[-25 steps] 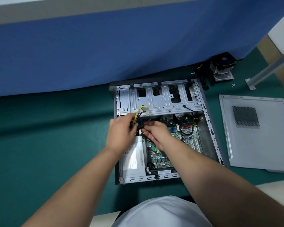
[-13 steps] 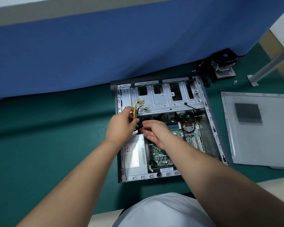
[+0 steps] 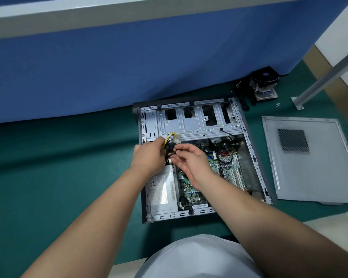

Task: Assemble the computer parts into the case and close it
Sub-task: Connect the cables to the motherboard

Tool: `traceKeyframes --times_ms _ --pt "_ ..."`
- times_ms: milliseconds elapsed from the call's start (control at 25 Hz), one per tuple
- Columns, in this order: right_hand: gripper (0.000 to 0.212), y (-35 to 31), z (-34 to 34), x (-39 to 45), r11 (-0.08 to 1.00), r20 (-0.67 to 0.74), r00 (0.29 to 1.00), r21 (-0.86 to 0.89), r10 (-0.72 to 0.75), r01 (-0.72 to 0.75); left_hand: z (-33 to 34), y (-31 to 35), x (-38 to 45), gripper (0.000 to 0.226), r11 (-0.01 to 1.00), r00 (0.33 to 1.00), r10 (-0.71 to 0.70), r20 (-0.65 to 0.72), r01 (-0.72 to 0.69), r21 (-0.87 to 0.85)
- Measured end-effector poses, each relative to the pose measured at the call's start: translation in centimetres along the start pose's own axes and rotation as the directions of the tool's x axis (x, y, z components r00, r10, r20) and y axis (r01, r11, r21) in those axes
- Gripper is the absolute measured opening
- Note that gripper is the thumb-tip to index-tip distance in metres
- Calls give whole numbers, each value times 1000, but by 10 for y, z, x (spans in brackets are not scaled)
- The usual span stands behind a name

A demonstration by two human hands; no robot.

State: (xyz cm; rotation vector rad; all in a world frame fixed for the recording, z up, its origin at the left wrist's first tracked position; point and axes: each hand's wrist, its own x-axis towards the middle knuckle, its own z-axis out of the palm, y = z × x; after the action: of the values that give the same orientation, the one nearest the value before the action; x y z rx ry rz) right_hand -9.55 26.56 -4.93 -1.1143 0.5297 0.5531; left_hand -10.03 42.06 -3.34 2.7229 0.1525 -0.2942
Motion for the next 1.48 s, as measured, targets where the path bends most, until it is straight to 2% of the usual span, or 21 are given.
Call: traceKeyframes --times_ms 160,320,400,480,640,720,800,880,960,1080,1200,1280,1320,1400,1480 --pt "15 -1 -3 -8 998 -59 997 10 -56 57 -3 7 1 9 990 999 13 30 -17 138" --pt "20 -4 -10 -14 972 -63 985 -183 -159 145 -7 20 -1 23 947 990 -18 140 -28 319" --pt "24 -4 -14 -17 941 -40 978 -282 -205 186 -6 21 -4 21 920 978 -15 206 -68 386" --pt "28 -5 -16 -19 909 -15 970 -352 -242 221 -4 20 -6 12 922 970 35 242 -124 366" --pt "38 -13 -13 -20 859 117 950 -405 -291 313 5 19 -6 45 929 947 58 317 -168 329" --pt "41 -15 -14 -20 822 153 945 -466 -289 327 10 17 -8 45 946 962 63 265 -142 290" --pt "32 -12 -22 -21 705 114 923 -613 -367 356 11 14 -10 47 972 978 59 202 -102 210" --pt "23 -7 -31 -22 526 124 902 -776 -414 348 11 12 -11 44 983 981 62 181 -91 157" --pt "26 -3 -35 -22 404 234 920 -844 -315 353 8 13 -14 44 980 976 71 204 -106 167" --pt "27 -4 -31 -19 289 318 914 -877 -251 384 7 13 -15 53 971 968 80 237 -129 200" --pt "35 -3 -34 -15 193 254 935 -933 -247 305 10 12 -14 56 990 982 67 179 -88 111" --pt "38 -5 -42 -16 183 169 960 -960 -225 212 8 11 -11 44 995 993 58 101 -66 71" --pt "37 -7 -47 -16 175 135 968 -969 -213 173 7 9 -11 47 991 992 89 93 -97 90" --pt "29 -11 -59 -16 113 105 975 -985 -197 129 6 6 -17 78 974 979 170 108 -184 132" --pt "20 -15 -70 -16 48 102 980 -993 -171 111 4 1 -26 99 959 962 258 85 -266 98"
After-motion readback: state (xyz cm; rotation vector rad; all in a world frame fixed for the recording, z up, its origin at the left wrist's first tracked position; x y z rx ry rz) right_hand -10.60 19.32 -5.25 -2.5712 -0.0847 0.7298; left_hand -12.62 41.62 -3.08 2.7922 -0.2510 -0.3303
